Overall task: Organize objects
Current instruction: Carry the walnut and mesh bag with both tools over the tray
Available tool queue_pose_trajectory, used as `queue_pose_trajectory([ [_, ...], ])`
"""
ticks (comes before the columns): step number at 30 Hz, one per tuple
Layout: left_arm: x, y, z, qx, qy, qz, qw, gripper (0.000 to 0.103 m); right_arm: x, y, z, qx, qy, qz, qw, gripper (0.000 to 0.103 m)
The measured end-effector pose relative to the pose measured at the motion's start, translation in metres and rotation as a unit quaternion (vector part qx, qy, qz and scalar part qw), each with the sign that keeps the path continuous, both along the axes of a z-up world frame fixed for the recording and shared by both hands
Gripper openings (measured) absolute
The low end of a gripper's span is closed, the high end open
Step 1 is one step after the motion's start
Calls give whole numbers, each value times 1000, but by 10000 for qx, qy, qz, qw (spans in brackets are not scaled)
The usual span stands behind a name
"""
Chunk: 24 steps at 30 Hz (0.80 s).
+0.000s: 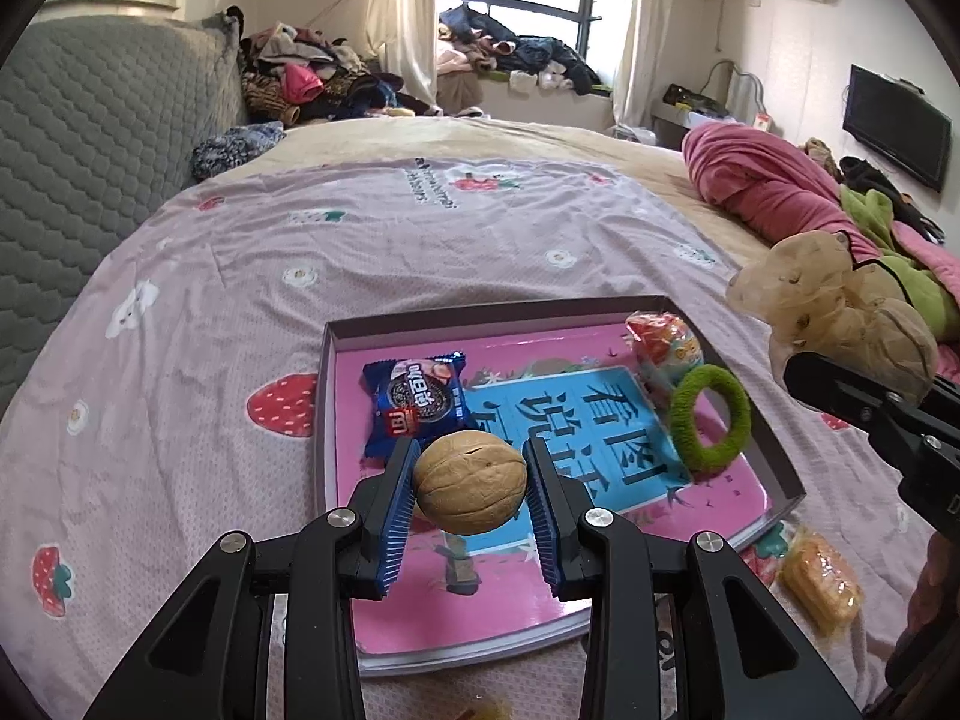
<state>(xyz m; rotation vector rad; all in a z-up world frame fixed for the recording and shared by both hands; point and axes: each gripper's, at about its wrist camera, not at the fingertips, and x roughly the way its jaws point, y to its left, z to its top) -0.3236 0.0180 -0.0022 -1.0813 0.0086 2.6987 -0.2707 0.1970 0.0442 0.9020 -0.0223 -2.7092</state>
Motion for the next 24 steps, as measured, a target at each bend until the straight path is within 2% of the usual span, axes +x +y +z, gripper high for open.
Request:
queue_pose_trajectory([
  [24,-16,-2,-26,-156,-381,45,9991,36,-20,-16,-29,175,-414,163,9989,15],
])
